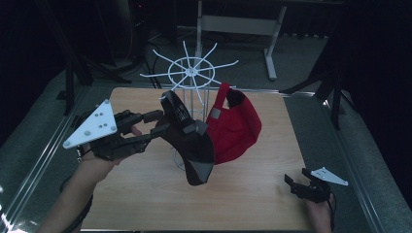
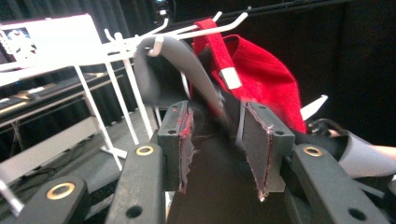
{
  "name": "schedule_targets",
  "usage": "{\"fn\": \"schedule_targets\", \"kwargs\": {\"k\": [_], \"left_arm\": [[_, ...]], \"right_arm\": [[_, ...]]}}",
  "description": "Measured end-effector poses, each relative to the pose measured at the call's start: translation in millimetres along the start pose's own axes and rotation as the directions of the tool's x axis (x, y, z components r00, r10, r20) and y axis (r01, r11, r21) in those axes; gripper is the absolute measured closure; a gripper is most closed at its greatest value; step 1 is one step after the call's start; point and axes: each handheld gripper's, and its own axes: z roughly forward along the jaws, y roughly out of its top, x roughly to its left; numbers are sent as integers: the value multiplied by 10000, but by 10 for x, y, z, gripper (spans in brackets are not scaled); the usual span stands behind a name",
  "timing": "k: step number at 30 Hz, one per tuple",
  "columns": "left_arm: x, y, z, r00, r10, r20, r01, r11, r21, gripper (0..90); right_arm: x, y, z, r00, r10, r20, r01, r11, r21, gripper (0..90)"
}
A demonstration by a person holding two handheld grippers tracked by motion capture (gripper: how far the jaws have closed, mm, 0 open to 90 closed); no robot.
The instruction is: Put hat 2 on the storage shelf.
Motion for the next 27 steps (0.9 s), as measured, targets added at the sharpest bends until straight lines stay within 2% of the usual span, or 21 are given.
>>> {"fn": "schedule_targets", "kwargs": {"k": [1, 5, 11, 13, 18, 22, 27], "left_arm": [[2, -36, -28, 9998, -212, 30, 212, 9998, 23, 616], [-3, -137, -68, 9992, -374, -108, 376, 9992, 141, 617], [0, -312, -106, 9981, -604, -105, 608, 9973, 404, 616], [8, -374, -126, 9974, -724, 27, 723, 9967, 370, 616], [6, -550, -162, 9959, -882, -176, 889, 9951, 424, 607], [25, -731, -197, 9920, -1225, -317, 1237, 9914, 427, 608], [53, -921, -253, 9886, -1366, -638, 1401, 9887, 534, 607]], "right_arm": [[0, 0, -1, 10000, 4, -2, -4, 10000, -8, 159], [4, -1, -2, 10000, 10, -8, -10, 10000, -6, 159], [3, -1, -2, 10000, 16, -12, -16, 10000, -3, 159], [5, -1, -1, 10000, 11, -15, -11, 10000, -5, 159], [6, -1, -1, 10000, 1, -15, -1, 10000, -16, 159], [4, -2, -5, 10000, 18, -17, -18, 10000, -41, 159], [5, -1, -4, 10000, 2, -27, -2, 10000, -41, 159]]}}
